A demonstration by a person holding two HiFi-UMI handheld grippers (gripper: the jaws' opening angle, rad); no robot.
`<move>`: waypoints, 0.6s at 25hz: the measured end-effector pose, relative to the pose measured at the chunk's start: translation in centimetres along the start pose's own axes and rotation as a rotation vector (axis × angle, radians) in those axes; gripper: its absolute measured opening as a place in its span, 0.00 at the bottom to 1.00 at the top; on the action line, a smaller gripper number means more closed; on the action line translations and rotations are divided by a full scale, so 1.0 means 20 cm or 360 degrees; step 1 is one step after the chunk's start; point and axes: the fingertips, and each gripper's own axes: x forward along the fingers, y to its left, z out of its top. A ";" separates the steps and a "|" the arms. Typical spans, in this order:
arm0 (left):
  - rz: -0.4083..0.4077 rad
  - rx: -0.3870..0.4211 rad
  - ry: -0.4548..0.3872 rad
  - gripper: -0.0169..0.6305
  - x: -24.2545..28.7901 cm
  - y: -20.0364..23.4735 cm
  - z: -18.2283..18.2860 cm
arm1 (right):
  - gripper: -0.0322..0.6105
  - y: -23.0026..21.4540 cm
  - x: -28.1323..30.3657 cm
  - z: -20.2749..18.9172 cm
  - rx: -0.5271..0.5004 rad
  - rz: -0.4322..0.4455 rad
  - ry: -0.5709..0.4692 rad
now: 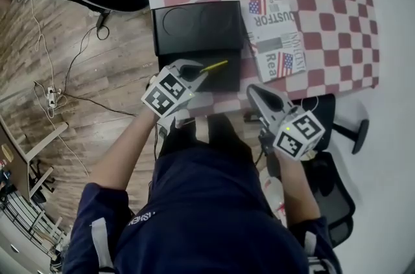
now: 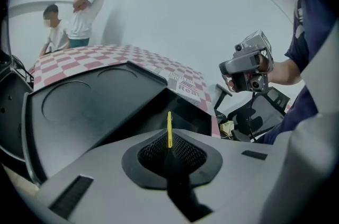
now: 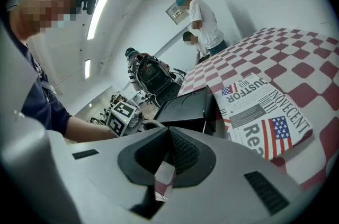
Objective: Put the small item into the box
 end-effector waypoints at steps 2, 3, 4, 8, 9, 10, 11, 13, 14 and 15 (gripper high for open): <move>-0.0006 -0.0009 0.0049 0.10 0.04 0.00 -0.02 | 0.08 -0.02 -0.02 -0.01 0.0006 -0.0005 0.0001; -0.0011 -0.0017 0.0072 0.10 0.05 0.00 -0.03 | 0.08 -0.03 -0.03 -0.01 0.0008 -0.0007 0.0001; -0.0019 -0.0025 0.0096 0.10 0.07 0.00 -0.05 | 0.08 -0.03 -0.04 -0.02 0.0008 -0.0009 0.0000; -0.0022 -0.0006 0.0238 0.10 0.11 0.00 -0.11 | 0.08 -0.05 -0.06 -0.04 0.0019 -0.0020 -0.0006; -0.0011 0.0015 0.0273 0.10 0.12 0.00 -0.13 | 0.08 -0.05 -0.06 -0.04 0.0023 -0.0021 -0.0006; 0.0003 0.0034 0.0302 0.10 0.13 0.01 -0.13 | 0.08 -0.06 -0.07 -0.05 0.0026 -0.0023 -0.0005; 0.0019 0.0046 0.0325 0.10 0.14 0.01 -0.14 | 0.08 -0.06 -0.07 -0.05 0.0028 -0.0025 -0.0004; 0.0050 0.0057 0.0371 0.10 0.15 0.01 -0.15 | 0.08 -0.06 -0.06 -0.05 0.0035 -0.0026 0.0000; 0.0066 0.0069 0.0398 0.10 0.16 0.02 -0.16 | 0.08 -0.06 -0.06 -0.05 0.0039 -0.0026 0.0000; 0.0078 0.0079 0.0421 0.10 0.16 0.02 -0.17 | 0.08 -0.06 -0.06 -0.05 0.0043 -0.0027 -0.0004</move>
